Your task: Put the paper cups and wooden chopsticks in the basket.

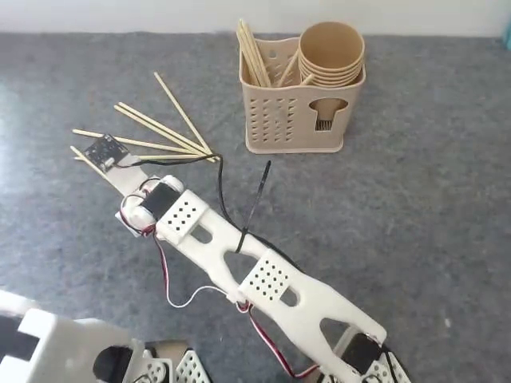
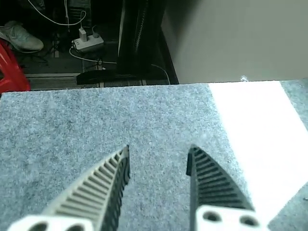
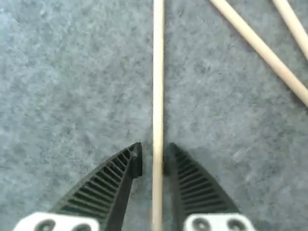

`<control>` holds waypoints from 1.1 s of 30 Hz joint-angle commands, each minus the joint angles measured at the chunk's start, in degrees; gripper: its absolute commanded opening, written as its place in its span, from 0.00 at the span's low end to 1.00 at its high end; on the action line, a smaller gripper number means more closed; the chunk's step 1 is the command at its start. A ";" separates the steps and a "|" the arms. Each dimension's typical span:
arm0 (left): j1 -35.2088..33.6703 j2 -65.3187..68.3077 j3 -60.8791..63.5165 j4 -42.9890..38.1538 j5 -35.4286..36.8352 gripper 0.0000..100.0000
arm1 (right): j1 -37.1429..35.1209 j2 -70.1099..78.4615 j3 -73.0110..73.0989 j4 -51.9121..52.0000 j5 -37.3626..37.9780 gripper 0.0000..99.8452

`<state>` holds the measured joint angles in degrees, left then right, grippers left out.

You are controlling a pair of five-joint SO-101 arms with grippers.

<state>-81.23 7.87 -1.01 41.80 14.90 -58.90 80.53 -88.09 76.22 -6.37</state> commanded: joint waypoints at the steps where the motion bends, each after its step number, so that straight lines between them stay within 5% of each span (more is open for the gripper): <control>1: -0.44 -0.53 -3.03 -1.93 0.53 0.18 | -0.40 -0.84 -2.99 0.57 -0.79 0.02; 21: -0.44 -0.44 -2.77 -1.67 0.53 0.18 | 0.31 -27.30 -8.35 25.89 -1.05 0.01; 33: -0.44 -0.44 -2.77 -1.85 0.53 0.18 | 2.68 -53.58 2.29 27.21 -3.08 0.01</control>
<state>-81.23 7.87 -1.01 41.80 14.90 -58.20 37.10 -90.99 100.66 -9.54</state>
